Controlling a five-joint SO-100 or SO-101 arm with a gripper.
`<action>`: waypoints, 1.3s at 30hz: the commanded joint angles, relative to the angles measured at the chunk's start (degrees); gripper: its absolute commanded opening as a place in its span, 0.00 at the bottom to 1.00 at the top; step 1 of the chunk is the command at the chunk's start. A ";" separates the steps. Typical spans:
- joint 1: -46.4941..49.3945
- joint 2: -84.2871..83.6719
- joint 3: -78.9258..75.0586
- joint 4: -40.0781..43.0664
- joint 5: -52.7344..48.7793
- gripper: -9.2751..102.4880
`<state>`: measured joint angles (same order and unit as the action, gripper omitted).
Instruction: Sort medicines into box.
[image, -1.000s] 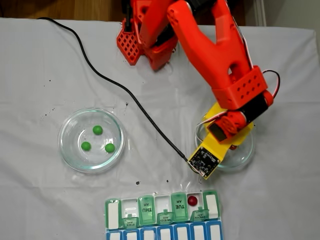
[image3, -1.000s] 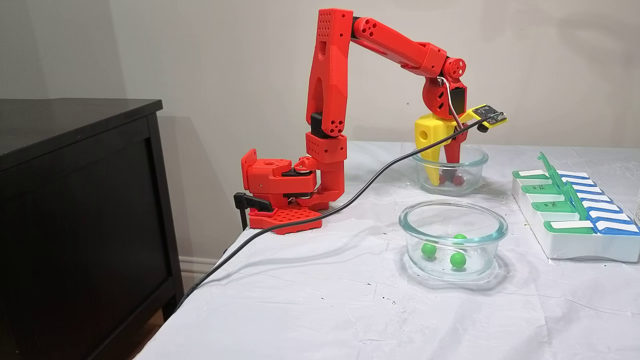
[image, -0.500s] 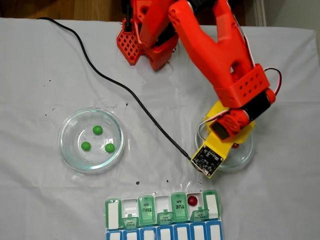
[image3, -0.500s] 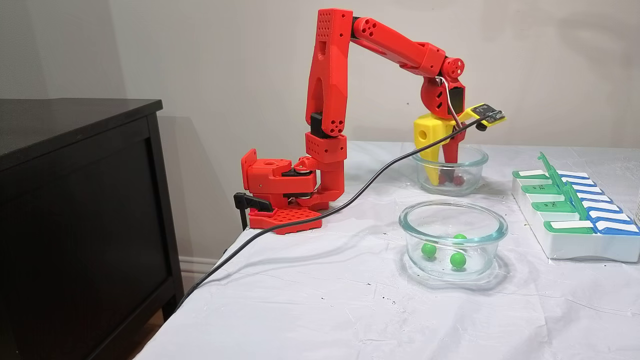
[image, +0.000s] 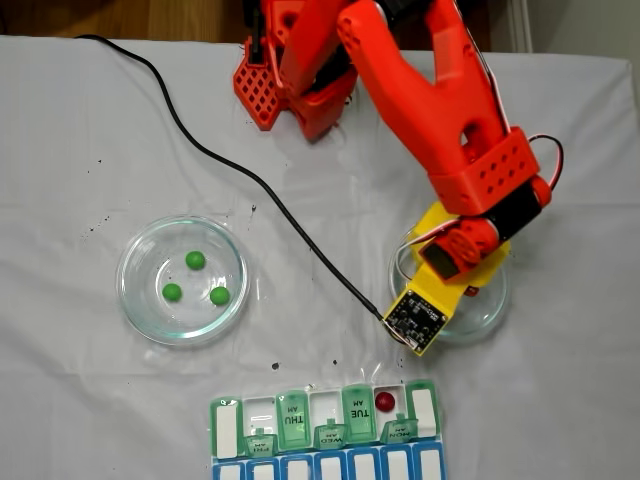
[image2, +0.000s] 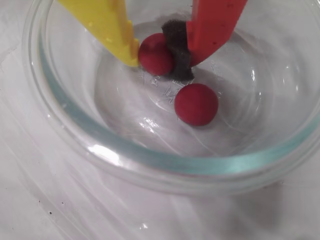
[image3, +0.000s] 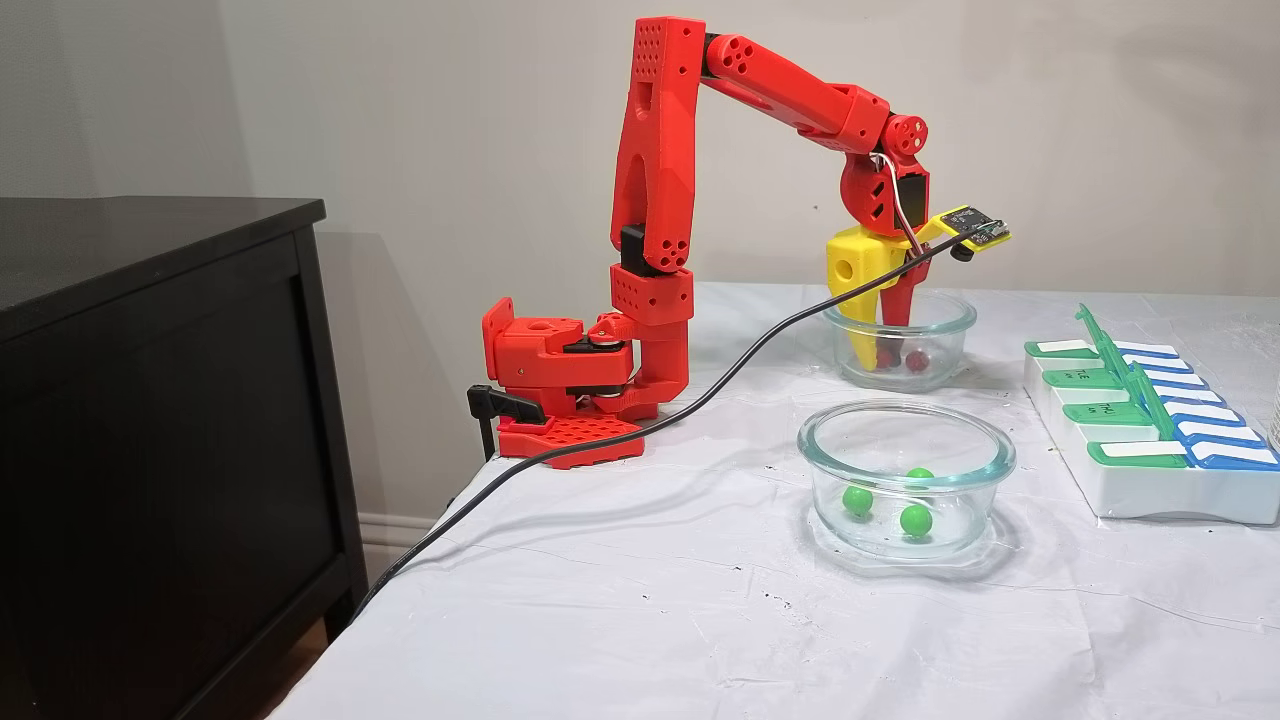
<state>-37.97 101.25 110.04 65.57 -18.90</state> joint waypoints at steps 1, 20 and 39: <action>-0.97 2.72 -1.32 1.49 -1.32 0.08; 16.52 26.98 -11.51 -1.32 10.81 0.08; 36.74 8.79 -17.31 -7.03 -1.32 0.08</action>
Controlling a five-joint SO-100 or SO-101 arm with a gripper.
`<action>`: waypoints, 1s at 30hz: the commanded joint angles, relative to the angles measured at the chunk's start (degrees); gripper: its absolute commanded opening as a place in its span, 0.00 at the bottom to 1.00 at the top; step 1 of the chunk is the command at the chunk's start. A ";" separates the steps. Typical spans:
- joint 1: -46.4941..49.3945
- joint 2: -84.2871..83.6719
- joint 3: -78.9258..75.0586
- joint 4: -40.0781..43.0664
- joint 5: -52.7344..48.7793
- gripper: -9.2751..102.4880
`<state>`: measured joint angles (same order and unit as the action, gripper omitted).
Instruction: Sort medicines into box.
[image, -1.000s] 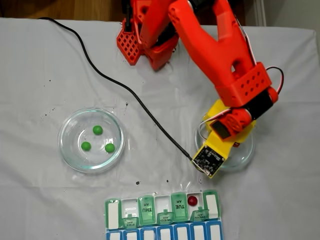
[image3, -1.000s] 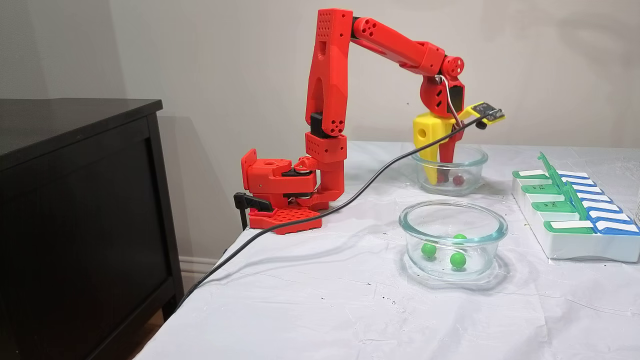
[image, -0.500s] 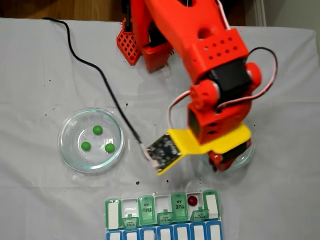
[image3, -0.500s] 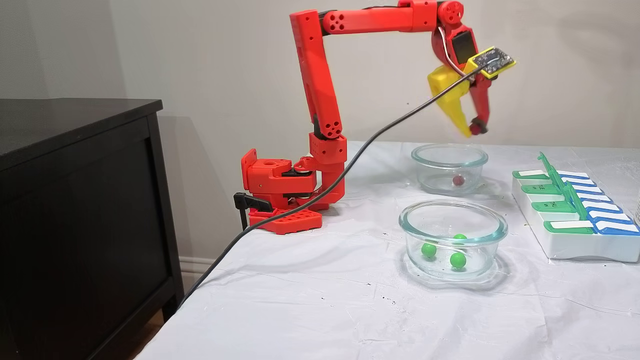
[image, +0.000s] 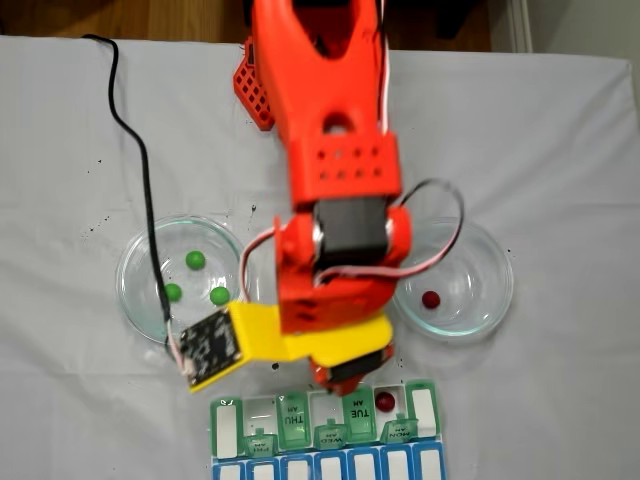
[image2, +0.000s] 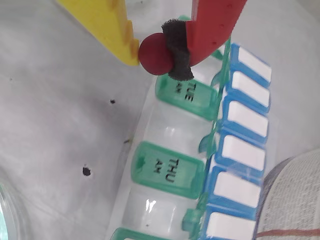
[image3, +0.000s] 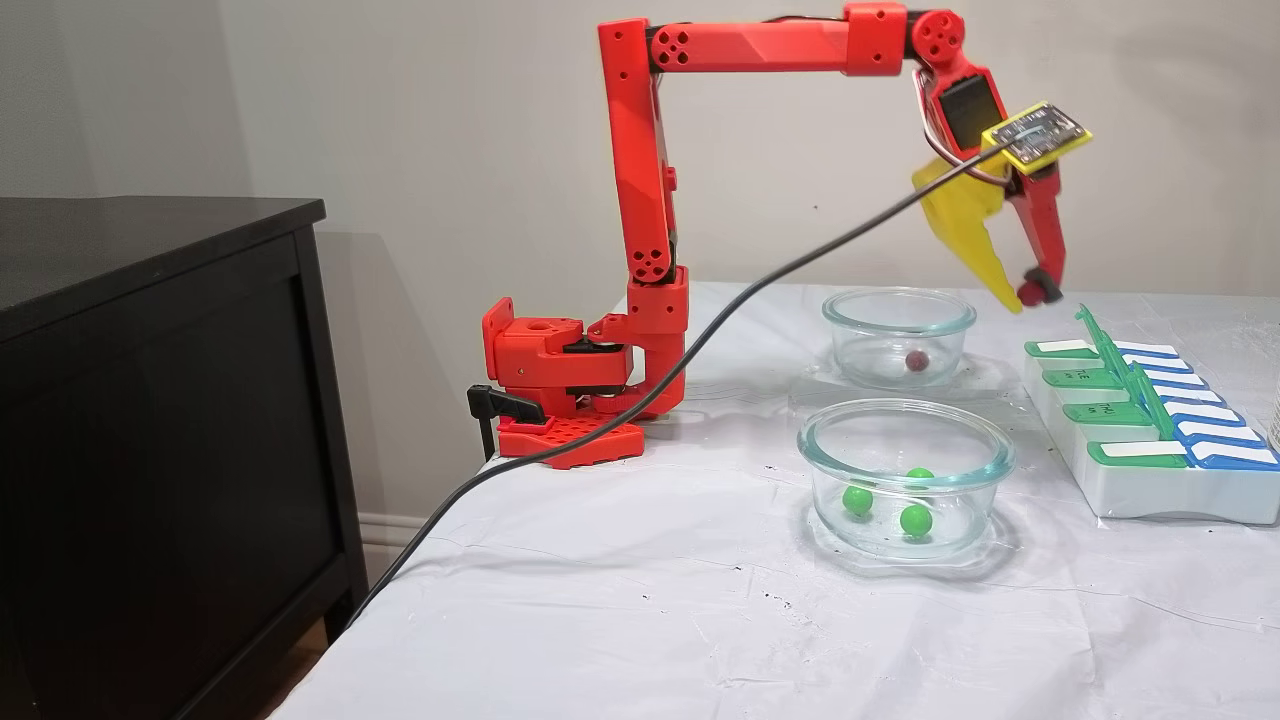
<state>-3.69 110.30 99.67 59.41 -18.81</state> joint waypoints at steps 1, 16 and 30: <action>2.55 -0.70 -7.47 -0.62 -1.67 0.08; 0.70 -11.78 -15.29 -2.02 -1.14 0.08; -2.46 -6.59 -7.38 -10.46 -2.81 0.08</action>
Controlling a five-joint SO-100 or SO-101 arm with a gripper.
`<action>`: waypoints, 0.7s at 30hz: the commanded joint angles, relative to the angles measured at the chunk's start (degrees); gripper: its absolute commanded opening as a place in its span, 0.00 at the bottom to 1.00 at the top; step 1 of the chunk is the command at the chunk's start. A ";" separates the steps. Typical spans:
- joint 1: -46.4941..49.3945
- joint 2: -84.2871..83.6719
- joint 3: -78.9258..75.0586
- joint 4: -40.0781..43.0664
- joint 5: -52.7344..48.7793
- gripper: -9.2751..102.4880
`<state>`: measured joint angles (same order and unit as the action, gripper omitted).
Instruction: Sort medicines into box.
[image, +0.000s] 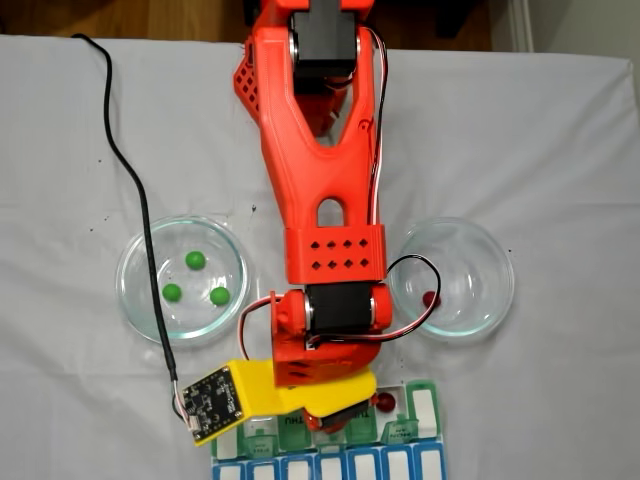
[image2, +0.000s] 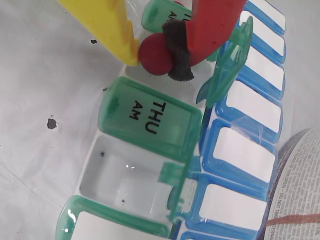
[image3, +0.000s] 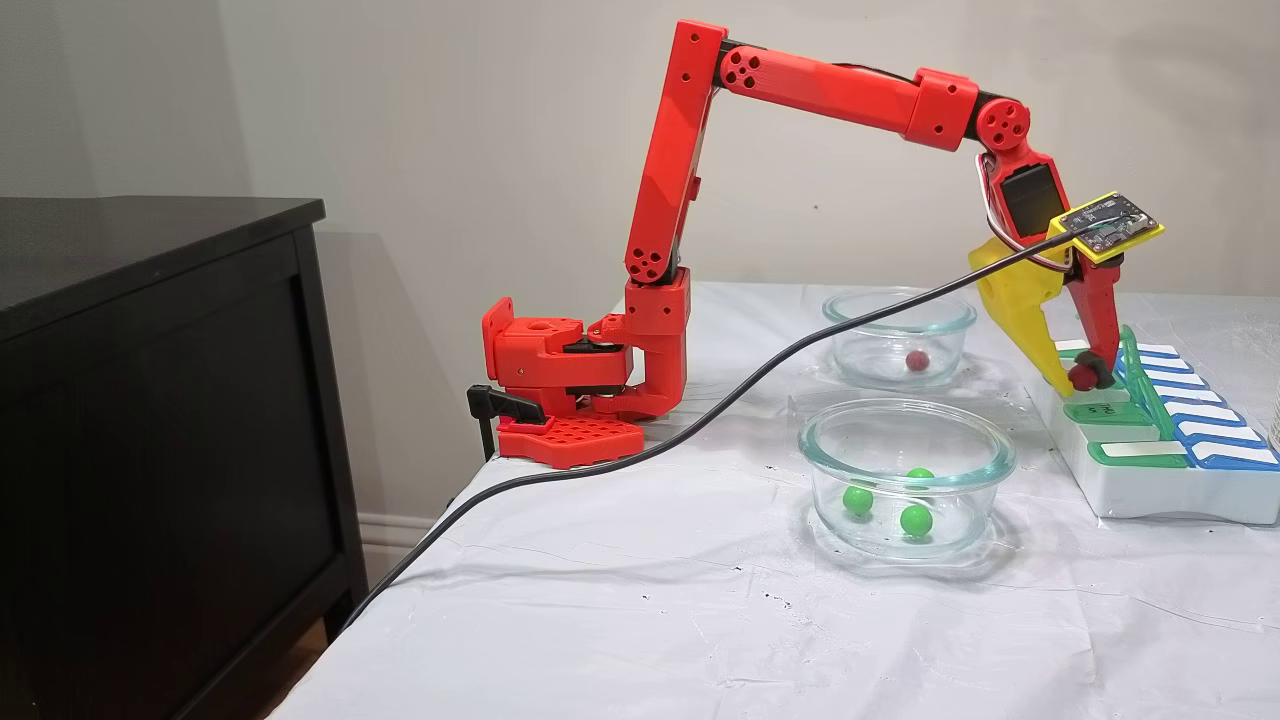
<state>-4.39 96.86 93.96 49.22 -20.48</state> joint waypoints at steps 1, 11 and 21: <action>-2.02 7.12 -1.49 -0.26 -1.23 0.08; -1.67 5.10 -4.57 4.75 -0.44 0.24; -0.44 4.39 -5.19 2.81 0.09 0.22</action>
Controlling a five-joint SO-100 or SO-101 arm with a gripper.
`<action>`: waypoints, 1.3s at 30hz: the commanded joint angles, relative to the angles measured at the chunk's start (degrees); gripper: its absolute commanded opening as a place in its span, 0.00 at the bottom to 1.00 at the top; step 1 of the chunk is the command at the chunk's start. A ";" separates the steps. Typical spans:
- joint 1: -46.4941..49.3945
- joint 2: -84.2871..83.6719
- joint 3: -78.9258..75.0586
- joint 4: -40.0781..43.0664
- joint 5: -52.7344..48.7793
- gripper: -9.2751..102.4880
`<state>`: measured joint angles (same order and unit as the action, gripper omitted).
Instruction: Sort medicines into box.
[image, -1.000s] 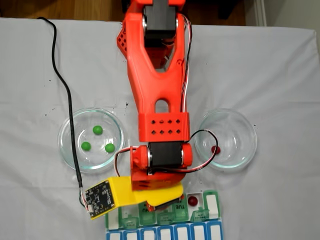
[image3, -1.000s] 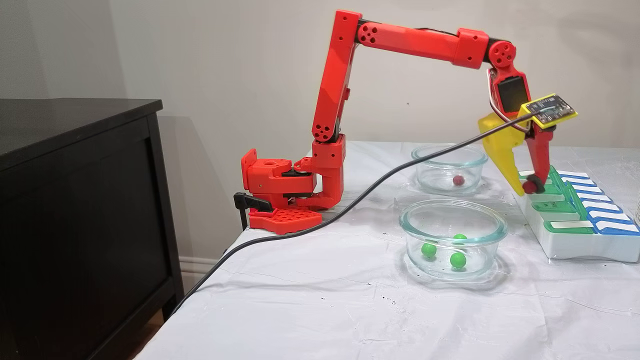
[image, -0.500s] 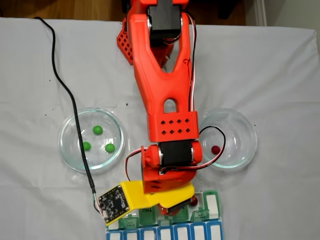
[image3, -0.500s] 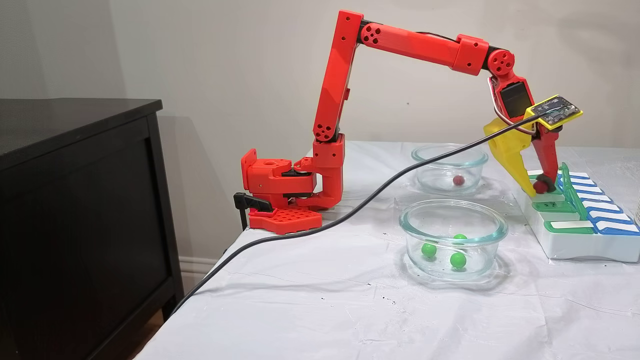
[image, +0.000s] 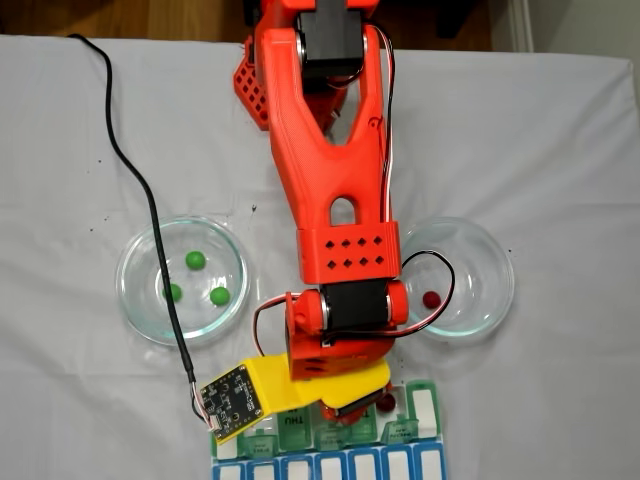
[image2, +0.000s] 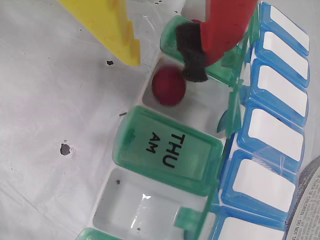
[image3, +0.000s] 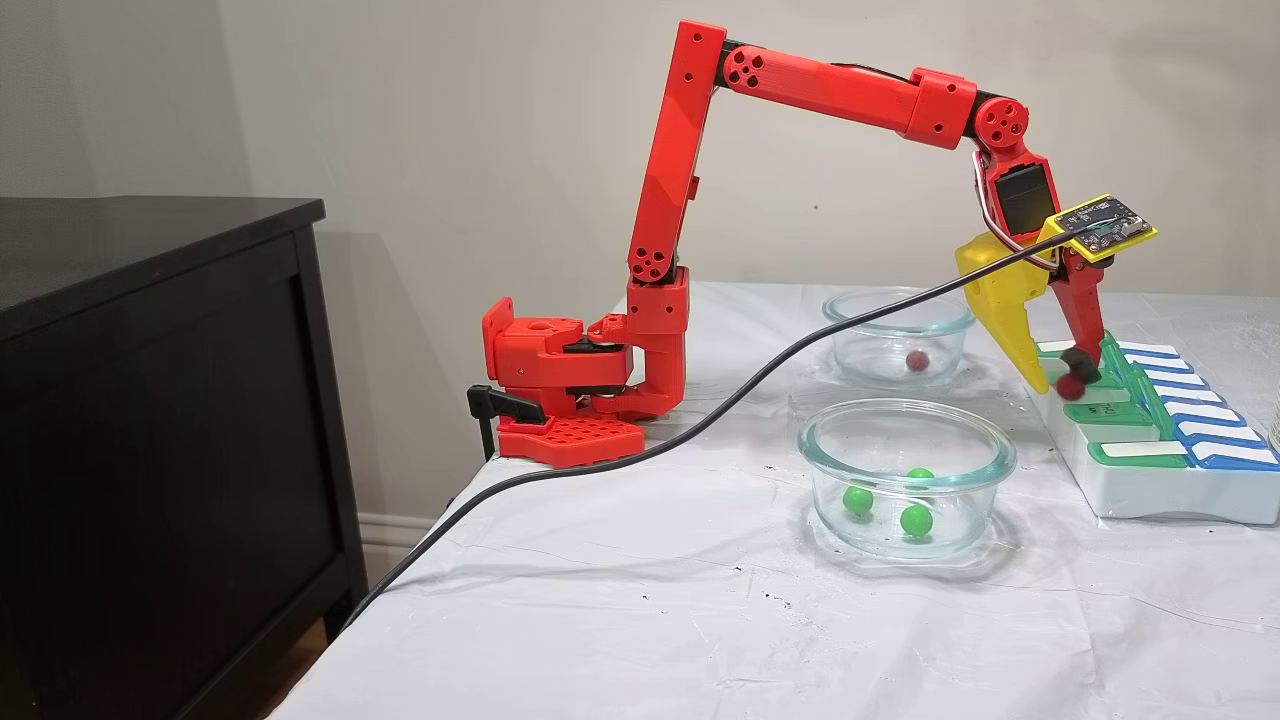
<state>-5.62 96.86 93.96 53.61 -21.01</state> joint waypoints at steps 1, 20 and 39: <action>0.97 4.22 -5.27 -1.76 0.62 0.23; -9.40 23.64 -4.04 14.33 1.14 0.09; -26.37 29.09 15.47 13.36 -19.25 0.15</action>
<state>-30.50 122.17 110.65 67.68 -37.35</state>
